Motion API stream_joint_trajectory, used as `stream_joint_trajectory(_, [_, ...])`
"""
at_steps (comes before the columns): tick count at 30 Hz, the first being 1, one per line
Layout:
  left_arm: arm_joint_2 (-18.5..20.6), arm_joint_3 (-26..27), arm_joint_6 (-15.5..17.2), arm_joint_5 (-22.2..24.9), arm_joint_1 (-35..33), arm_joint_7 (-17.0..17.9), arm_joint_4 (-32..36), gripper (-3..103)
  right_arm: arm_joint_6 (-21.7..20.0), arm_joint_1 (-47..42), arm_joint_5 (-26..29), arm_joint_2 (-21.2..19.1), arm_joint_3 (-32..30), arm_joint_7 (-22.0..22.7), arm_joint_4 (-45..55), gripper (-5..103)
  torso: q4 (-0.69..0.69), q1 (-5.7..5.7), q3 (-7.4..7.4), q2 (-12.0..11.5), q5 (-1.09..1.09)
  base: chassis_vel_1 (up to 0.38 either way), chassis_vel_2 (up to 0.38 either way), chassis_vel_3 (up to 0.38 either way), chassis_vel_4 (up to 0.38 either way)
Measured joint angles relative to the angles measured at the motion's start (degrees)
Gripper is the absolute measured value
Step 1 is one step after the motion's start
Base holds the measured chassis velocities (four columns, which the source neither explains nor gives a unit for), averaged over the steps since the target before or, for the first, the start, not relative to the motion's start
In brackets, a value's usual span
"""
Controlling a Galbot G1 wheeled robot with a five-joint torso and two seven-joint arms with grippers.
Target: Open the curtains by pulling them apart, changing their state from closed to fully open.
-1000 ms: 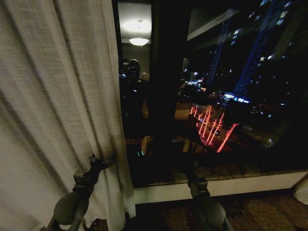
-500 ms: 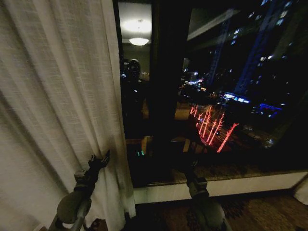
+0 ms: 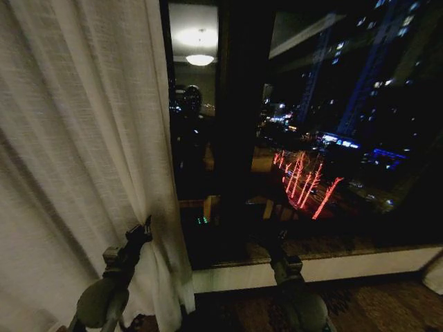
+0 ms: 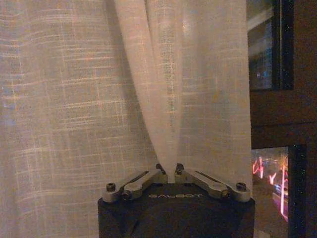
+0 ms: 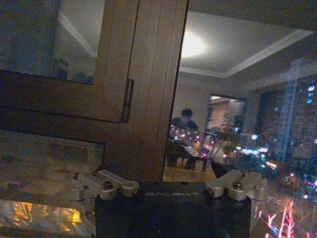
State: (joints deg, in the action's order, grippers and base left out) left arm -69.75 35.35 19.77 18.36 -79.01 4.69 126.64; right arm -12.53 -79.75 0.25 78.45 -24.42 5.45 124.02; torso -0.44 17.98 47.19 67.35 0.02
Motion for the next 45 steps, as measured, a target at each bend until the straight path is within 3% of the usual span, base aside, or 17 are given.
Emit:
stream_joint_trajectory(18, [0.34,1.30,0.01,0.12,-1.62,0.99,1.63,0,-1.59,0.17,-0.56,-0.97,0.72,-0.94,0.65,100,-0.01,0.00,0.00,0.00,0.01,0.065,0.074,-0.066,-0.070])
stream_joint_trajectory(45, [-1.36,3.48,0.11,-0.80,-5.23,1.49,5.40,0,-1.21,-0.28,-0.31,-1.29,2.20,-1.03,0.38,100,0.00,0.00,0.00,0.00,0.00,0.321,0.325,-0.332,-0.320])
